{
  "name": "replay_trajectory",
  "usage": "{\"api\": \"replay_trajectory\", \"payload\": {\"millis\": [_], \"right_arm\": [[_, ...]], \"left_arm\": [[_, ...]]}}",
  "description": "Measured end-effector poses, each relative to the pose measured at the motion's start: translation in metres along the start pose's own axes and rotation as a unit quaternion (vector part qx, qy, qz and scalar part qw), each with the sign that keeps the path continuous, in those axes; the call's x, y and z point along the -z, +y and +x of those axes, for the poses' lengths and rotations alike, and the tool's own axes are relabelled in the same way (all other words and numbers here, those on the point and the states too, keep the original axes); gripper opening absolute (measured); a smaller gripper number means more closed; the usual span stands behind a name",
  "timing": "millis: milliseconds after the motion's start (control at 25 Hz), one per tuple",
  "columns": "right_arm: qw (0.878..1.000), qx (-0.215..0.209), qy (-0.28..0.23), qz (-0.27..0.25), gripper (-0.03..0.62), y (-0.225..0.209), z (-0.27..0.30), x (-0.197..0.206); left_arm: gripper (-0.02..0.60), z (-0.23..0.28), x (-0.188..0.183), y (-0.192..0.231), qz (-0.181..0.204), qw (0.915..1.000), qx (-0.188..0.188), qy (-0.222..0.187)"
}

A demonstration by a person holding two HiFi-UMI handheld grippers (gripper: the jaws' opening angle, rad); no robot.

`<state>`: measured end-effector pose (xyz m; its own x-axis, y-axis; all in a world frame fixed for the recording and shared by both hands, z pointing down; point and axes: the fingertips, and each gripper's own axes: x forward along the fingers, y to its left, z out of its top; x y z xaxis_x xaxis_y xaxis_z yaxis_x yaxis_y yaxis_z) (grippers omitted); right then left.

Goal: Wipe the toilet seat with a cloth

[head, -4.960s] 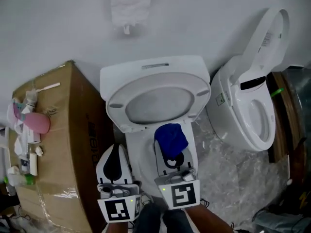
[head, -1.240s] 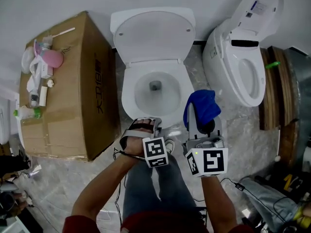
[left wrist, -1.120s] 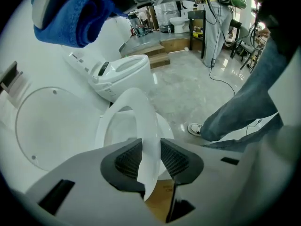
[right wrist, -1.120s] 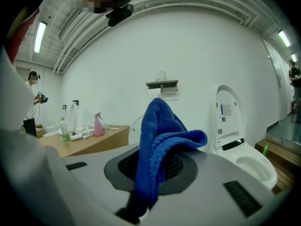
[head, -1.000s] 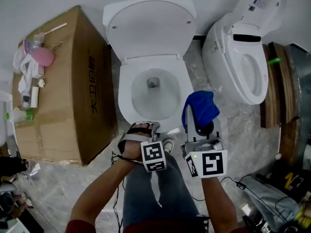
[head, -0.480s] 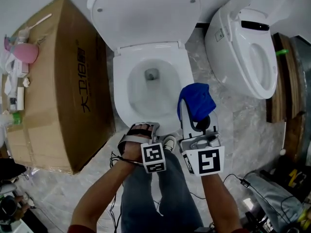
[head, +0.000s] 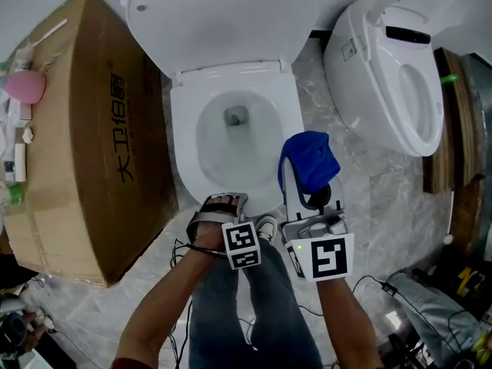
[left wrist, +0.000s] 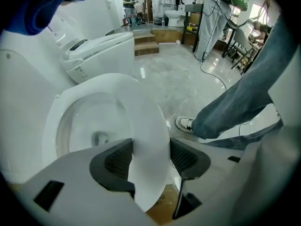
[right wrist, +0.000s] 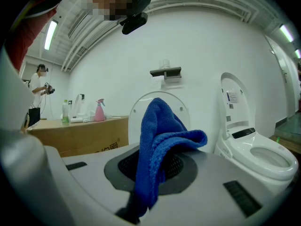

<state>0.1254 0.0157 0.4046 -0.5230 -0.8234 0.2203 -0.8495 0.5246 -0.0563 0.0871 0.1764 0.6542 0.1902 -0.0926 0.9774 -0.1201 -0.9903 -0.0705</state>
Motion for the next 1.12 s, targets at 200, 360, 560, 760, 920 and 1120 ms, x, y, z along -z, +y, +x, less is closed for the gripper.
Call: {"api": "replay_trajectory", "payload": {"millis": [200,360,560,760,920,1120], "right_arm": [[1.000,-0.003,0.005,0.004,0.061,-0.001,0.003,0.004],[1.000,-0.007,0.009,0.005,0.061,0.002,0.006,0.006],[1.000,-0.010,0.013,0.005,0.061,0.004,0.007,0.010],[1.000,-0.010,0.017,0.008,0.061,0.006,0.008,0.013],[1.000,-0.007,0.013,0.012,0.061,0.006,0.010,0.007],[1.000,-0.004,0.015,0.010,0.061,0.006,0.011,0.004]], "left_arm": [[0.275,0.016,0.003,-0.002,-0.008,0.9999,0.012,0.008],[0.275,0.029,0.007,-0.001,-0.015,0.9997,0.015,0.010],[0.279,0.034,0.008,-0.001,-0.020,0.9996,0.020,0.004],[0.279,0.031,0.008,0.000,-0.026,0.9995,0.016,-0.001],[0.262,0.016,0.004,0.002,-0.058,0.9978,0.003,-0.032],[0.097,-0.022,-0.002,0.025,-0.143,0.9825,-0.054,-0.107]]}}
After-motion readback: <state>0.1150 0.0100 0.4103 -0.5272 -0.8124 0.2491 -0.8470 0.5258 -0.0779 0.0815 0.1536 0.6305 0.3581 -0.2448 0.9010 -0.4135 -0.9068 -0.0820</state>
